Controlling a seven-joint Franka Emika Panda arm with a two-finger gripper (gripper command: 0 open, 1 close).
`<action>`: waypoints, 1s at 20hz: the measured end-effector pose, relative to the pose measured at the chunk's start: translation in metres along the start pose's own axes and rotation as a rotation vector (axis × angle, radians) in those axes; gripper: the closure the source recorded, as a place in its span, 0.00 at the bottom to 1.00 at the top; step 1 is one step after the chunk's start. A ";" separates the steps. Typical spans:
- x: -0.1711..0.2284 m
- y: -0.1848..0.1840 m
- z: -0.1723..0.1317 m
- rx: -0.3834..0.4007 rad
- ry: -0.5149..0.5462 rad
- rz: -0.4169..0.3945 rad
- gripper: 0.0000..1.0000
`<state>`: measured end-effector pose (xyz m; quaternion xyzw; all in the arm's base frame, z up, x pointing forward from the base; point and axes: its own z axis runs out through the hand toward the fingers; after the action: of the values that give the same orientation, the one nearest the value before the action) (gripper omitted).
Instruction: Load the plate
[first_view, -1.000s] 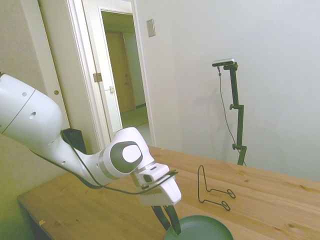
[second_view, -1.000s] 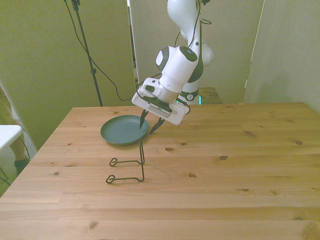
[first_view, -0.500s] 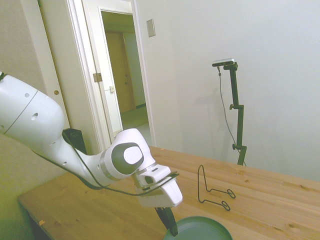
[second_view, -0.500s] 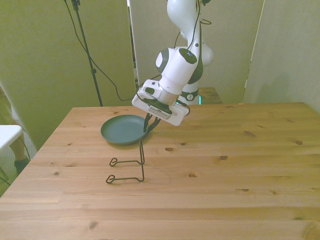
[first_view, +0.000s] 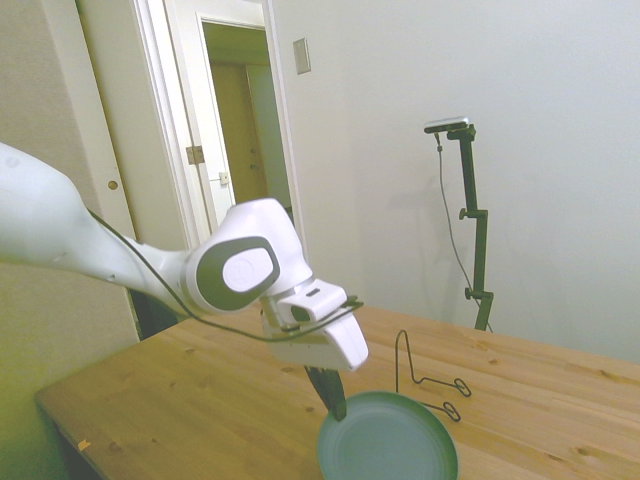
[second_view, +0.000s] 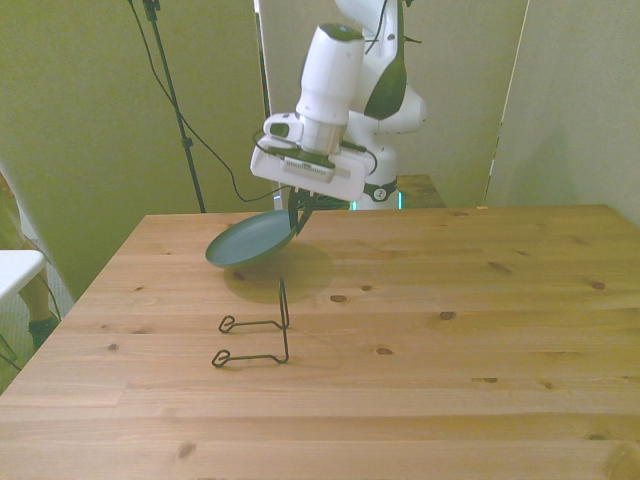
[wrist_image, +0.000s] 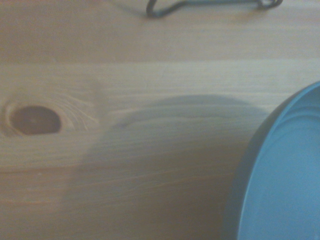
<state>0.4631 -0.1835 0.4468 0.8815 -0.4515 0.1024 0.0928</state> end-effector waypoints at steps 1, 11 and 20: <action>0.007 0.004 -0.018 0.041 -0.018 0.004 1.00; 0.063 0.039 -0.111 0.420 -0.273 -0.066 1.00; 0.091 0.046 -0.117 0.582 -0.393 -0.175 1.00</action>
<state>0.4658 -0.2507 0.5865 0.9091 -0.3357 0.0468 -0.2424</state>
